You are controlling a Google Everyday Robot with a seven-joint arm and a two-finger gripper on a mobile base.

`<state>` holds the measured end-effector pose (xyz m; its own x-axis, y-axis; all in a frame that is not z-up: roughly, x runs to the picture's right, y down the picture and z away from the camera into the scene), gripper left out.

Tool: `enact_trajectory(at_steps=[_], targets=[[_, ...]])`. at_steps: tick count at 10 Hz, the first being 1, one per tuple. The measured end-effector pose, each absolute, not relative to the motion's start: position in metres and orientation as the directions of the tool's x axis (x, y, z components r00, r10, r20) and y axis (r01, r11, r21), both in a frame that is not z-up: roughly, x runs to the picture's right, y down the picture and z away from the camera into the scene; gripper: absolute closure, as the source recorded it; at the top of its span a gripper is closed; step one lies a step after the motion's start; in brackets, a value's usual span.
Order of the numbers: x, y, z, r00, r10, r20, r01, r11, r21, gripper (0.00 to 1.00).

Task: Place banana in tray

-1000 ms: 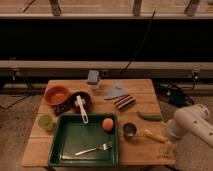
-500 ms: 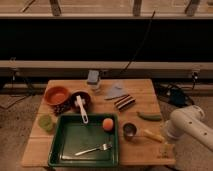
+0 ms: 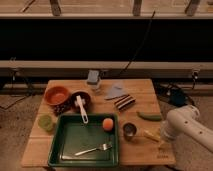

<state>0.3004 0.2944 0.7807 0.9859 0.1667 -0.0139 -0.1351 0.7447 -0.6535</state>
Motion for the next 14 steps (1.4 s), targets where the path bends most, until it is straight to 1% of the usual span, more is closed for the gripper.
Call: enact_trajectory(at_steps=[1, 2, 4, 7, 9, 11, 14], targets=[[0.300, 0.294, 0.780, 0.985, 0.172, -0.014, -0.138, 0.740, -0.658, 0.76], [0.299, 0.293, 0.778, 0.985, 0.173, -0.015, -0.139, 0.736, -0.663, 0.85], [0.295, 0.284, 0.769, 0.985, 0.175, -0.014, -0.138, 0.728, -0.672, 0.99], [0.280, 0.247, 0.745, 0.985, 0.172, -0.005, -0.129, 0.719, -0.683, 1.00], [0.251, 0.217, 0.729, 0.988, 0.150, 0.028, -0.089, 0.716, -0.692, 1.00], [0.218, 0.197, 0.712, 0.990, 0.125, 0.073, -0.039, 0.716, -0.697, 1.00], [0.172, 0.186, 0.685, 0.984, 0.085, 0.158, 0.050, 0.715, -0.697, 1.00]])
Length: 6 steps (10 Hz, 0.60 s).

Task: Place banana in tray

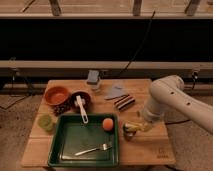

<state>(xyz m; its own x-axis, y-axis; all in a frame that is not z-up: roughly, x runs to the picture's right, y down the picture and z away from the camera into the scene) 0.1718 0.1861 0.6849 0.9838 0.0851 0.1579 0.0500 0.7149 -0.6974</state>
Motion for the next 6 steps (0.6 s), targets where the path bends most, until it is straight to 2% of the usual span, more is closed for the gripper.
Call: enact_trajectory(at_steps=[4, 6], targets=[[0.112, 0.204, 0.664, 0.959, 0.007, 0.284, 0.199, 0.695, -0.691, 1.00], [0.097, 0.216, 0.669, 0.947, -0.016, 0.320, 0.243, 0.688, -0.684, 0.97]])
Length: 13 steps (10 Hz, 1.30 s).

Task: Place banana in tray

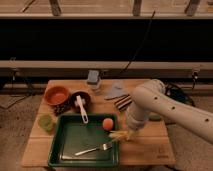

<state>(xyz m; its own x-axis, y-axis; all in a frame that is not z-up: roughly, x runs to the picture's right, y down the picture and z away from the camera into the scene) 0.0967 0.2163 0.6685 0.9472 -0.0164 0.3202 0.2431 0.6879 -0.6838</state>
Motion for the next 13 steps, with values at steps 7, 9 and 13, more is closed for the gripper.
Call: enact_trajectory(at_steps=[7, 9, 13], targets=[[0.010, 0.240, 0.682, 0.891, -0.079, 0.447, 0.379, 0.669, -0.639, 0.28], [0.000, 0.243, 0.679, 0.878, -0.082, 0.471, 0.400, 0.667, -0.629, 0.20], [0.000, 0.243, 0.678, 0.878, -0.082, 0.472, 0.401, 0.667, -0.629, 0.20]])
